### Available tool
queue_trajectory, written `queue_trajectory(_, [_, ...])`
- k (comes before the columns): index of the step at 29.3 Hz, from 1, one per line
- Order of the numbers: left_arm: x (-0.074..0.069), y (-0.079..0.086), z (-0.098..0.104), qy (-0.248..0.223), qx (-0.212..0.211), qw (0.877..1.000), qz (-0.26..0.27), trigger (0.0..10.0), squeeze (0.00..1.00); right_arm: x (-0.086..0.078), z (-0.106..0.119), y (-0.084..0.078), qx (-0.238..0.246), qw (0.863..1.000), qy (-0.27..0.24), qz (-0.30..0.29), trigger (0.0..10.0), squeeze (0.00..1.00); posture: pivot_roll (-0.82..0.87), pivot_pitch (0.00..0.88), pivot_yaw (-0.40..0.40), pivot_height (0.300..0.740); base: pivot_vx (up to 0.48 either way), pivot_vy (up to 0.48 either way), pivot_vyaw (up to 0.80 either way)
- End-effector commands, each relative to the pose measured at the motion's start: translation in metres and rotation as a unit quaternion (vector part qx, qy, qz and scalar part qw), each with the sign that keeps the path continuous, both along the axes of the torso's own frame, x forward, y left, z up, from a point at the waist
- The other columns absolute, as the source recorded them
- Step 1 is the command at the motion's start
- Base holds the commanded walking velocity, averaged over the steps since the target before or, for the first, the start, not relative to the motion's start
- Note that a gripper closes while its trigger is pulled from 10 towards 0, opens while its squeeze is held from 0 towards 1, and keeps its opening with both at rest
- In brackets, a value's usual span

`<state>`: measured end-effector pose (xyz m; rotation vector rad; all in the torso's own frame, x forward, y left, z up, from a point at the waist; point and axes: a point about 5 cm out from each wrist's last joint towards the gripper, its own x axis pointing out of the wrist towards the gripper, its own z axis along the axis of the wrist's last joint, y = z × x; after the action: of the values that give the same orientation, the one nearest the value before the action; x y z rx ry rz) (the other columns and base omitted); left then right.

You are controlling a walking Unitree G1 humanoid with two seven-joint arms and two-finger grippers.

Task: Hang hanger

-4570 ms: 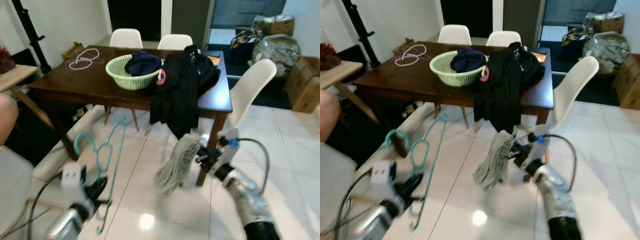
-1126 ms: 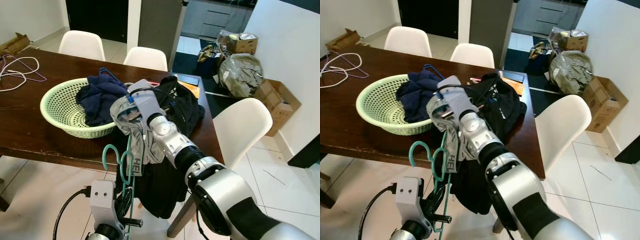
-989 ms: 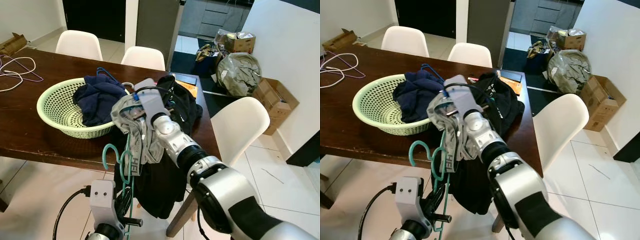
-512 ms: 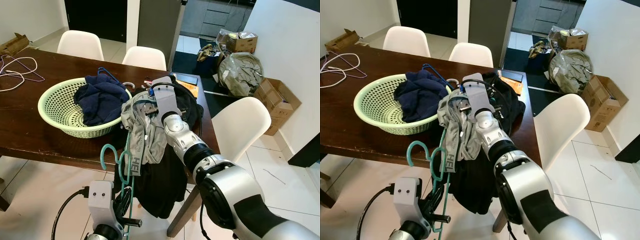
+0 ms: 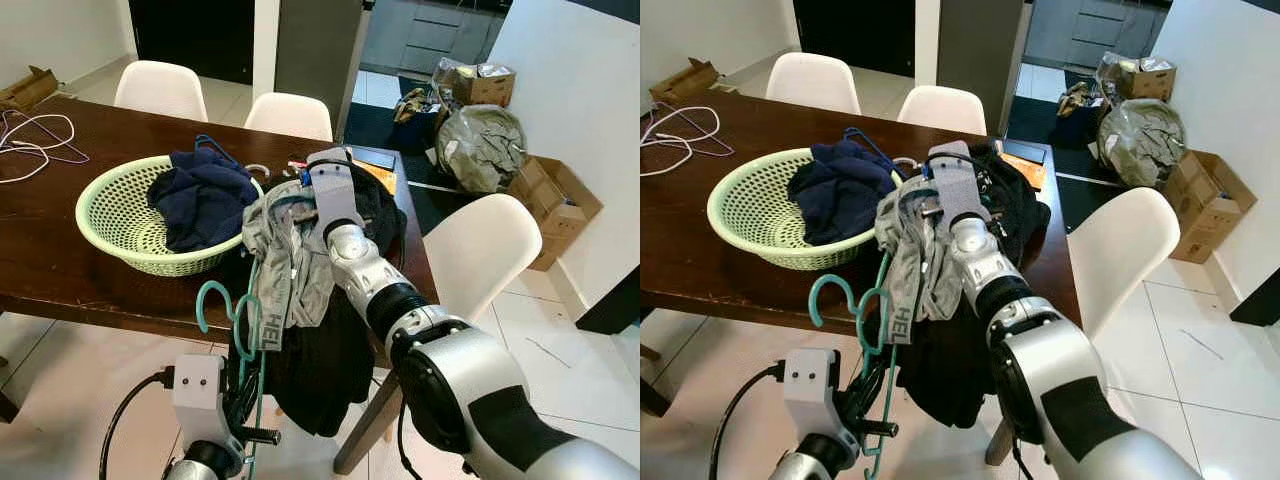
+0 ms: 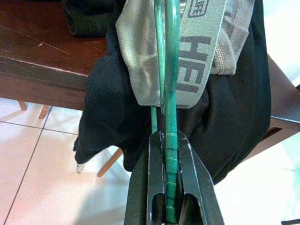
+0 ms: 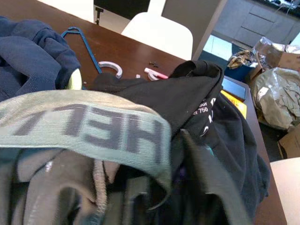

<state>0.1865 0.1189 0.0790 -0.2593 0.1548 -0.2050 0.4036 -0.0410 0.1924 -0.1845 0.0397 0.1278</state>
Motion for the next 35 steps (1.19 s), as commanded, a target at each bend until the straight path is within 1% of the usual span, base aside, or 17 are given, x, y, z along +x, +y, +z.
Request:
queue_trajectory(1, [0.002,-0.001,-0.001,-0.001,-0.001,1.0,-0.005,10.0,0.0,0.001,0.002,-0.002,0.014,1.0,0.006,-0.007,10.0,1.0,0.23,0.0,-0.129,0.74,0.0,0.0,0.0])
queue_trajectory(10, [0.005,0.001,-0.003,-0.001,-0.001,1.0,-0.005,10.0,0.0,0.002,0.003,-0.004,0.025,1.0,0.005,-0.011,10.0,1.0,0.24,0.0,-0.121,0.74,0.0,0.0,0.0])
queue_trajectory(16, [0.007,0.001,-0.006,0.001,-0.002,1.0,-0.007,10.0,0.0,0.005,0.005,-0.014,0.032,0.999,0.003,-0.021,10.0,1.0,0.24,0.0,-0.126,0.74,0.0,0.0,0.0])
queue_trajectory(17, [0.007,0.002,-0.006,0.0,-0.002,1.0,-0.006,10.0,0.0,0.006,0.006,-0.018,0.033,0.999,0.003,-0.028,10.0,1.0,0.24,0.0,-0.127,0.74,0.0,0.0,0.0])
queue_trajectory(21, [0.008,0.0,-0.007,-0.002,-0.004,1.0,-0.004,10.0,0.0,0.011,0.005,-0.054,0.041,0.996,0.003,-0.08,10.0,1.0,0.24,0.0,-0.134,0.74,0.0,0.0,0.0])
queue_trajectory(22, [0.008,0.0,-0.007,-0.002,-0.004,1.0,-0.004,10.0,0.0,0.011,0.005,-0.054,0.041,0.996,0.003,-0.08,10.0,1.0,0.24,0.0,-0.134,0.74,0.0,0.0,0.0])
queue_trajectory(24, [0.008,0.0,-0.007,-0.002,-0.005,1.0,-0.003,10.0,0.0,0.013,0.003,-0.08,0.043,0.992,0.007,-0.116,10.0,1.0,0.23,0.0,-0.137,0.74,0.0,0.0,0.0])
queue_trajectory(25, [0.008,0.0,-0.007,-0.002,-0.005,1.0,-0.003,10.0,0.0,0.013,0.003,-0.08,0.043,0.992,0.007,-0.116,10.0,1.0,0.23,0.0,-0.137,0.74,0.0,0.0,0.0])
queue_trajectory(26, [0.008,-0.001,-0.007,-0.003,-0.006,1.0,-0.002,10.0,0.0,0.012,0.001,-0.099,0.04,0.989,0.01,-0.139,10.0,1.0,0.23,0.0,-0.137,0.74,0.0,0.0,0.0])
queue_trajectory(27, [0.008,-0.001,-0.007,-0.003,-0.007,1.0,-0.001,10.0,0.0,0.01,-0.005,-0.128,0.035,0.985,0.023,-0.17,10.0,1.0,0.22,0.0,-0.138,0.74,0.0,0.0,0.0])
queue_trajectory(28, [0.008,-0.001,-0.007,-0.003,-0.007,1.0,-0.001,10.0,0.0,0.01,-0.005,-0.128,0.035,0.985,0.023,-0.17,10.0,1.0,0.22,0.0,-0.138,0.74,0.0,0.0,0.0])
queue_trajectory(30, [0.008,-0.002,-0.007,-0.005,-0.009,1.0,0.0,10.0,0.0,0.003,-0.014,-0.166,0.028,0.977,0.044,-0.207,10.0,1.0,0.21,0.0,-0.137,0.74,0.0,0.0,0.0])
queue_trajectory(31, [0.008,-0.002,-0.007,-0.005,-0.009,1.0,0.0,10.0,0.0,0.003,-0.014,-0.166,0.028,0.977,0.044,-0.207,10.0,1.0,0.21,0.0,-0.137,0.74,0.0,0.0,0.0])
queue_trajectory(32, [0.008,-0.002,-0.007,-0.005,-0.013,1.0,-0.001,10.0,0.0,-0.003,-0.022,-0.188,0.023,0.972,0.063,-0.224,10.0,0.91,0.19,0.0,-0.129,0.74,0.0,0.0,0.0])
queue_trajectory(33, [0.009,-0.003,-0.007,-0.006,-0.015,1.0,-0.003,10.0,0.0,-0.011,-0.031,-0.208,0.015,0.967,0.081,-0.241,10.0,0.23,0.18,0.0,-0.122,0.74,0.0,0.0,0.0])
queue_trajectory(34, [0.009,-0.003,-0.007,-0.006,-0.015,1.0,-0.003,10.0,0.0,-0.011,-0.031,-0.208,0.015,0.967,0.081,-0.241,10.0,0.23,0.18,0.0,-0.122,0.74,0.0,0.0,0.0])
queue_trajectory(35, [0.009,-0.003,-0.007,-0.006,-0.016,1.0,-0.007,10.0,0.0,-0.019,-0.038,-0.224,0.007,0.962,0.097,-0.254,10.0,0.0,0.18,0.0,-0.117,0.74,0.0,0.0,0.0])
